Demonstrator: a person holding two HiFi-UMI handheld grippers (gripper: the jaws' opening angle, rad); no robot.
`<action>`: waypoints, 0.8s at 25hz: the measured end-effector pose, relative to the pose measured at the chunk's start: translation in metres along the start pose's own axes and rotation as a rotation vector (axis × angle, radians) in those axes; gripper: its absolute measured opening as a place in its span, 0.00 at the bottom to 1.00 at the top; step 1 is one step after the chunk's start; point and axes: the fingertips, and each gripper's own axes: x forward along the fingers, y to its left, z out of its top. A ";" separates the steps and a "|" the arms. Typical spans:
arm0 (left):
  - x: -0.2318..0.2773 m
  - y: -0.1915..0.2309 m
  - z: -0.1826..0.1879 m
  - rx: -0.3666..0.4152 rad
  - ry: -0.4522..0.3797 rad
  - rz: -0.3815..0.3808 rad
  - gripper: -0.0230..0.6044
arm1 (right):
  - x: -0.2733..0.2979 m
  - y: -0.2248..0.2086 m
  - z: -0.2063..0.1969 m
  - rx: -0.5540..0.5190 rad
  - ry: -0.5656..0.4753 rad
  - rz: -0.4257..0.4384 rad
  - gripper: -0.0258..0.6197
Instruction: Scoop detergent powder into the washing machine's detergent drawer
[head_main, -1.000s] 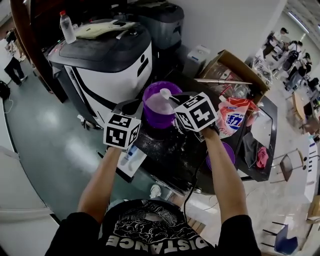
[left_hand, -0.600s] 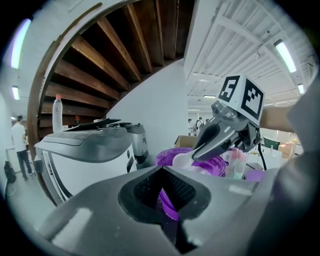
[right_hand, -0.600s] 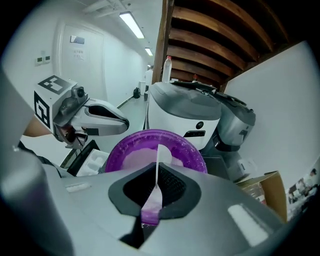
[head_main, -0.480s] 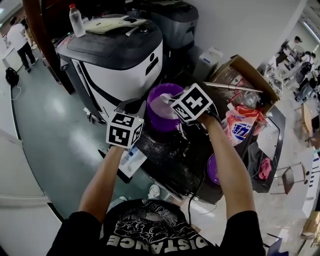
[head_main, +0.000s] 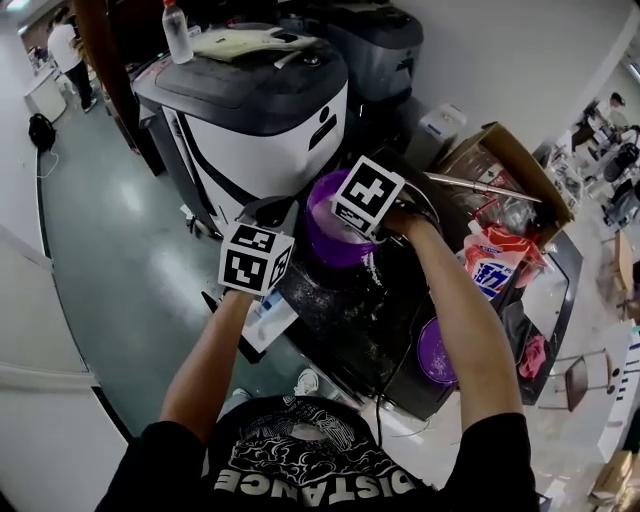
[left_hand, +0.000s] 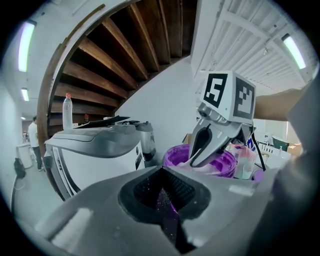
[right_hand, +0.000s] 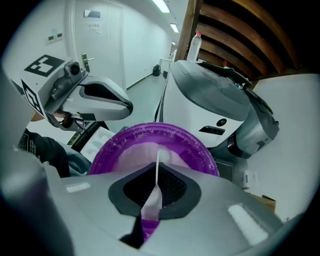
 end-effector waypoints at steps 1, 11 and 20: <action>-0.001 0.001 -0.001 -0.002 0.001 0.006 0.04 | 0.003 0.001 0.000 -0.011 0.015 0.006 0.10; -0.006 -0.001 -0.005 -0.013 0.008 0.019 0.04 | 0.016 0.010 0.005 -0.046 0.054 0.044 0.10; -0.011 -0.004 -0.010 -0.005 0.020 0.018 0.04 | 0.022 0.021 0.002 0.015 0.083 0.112 0.10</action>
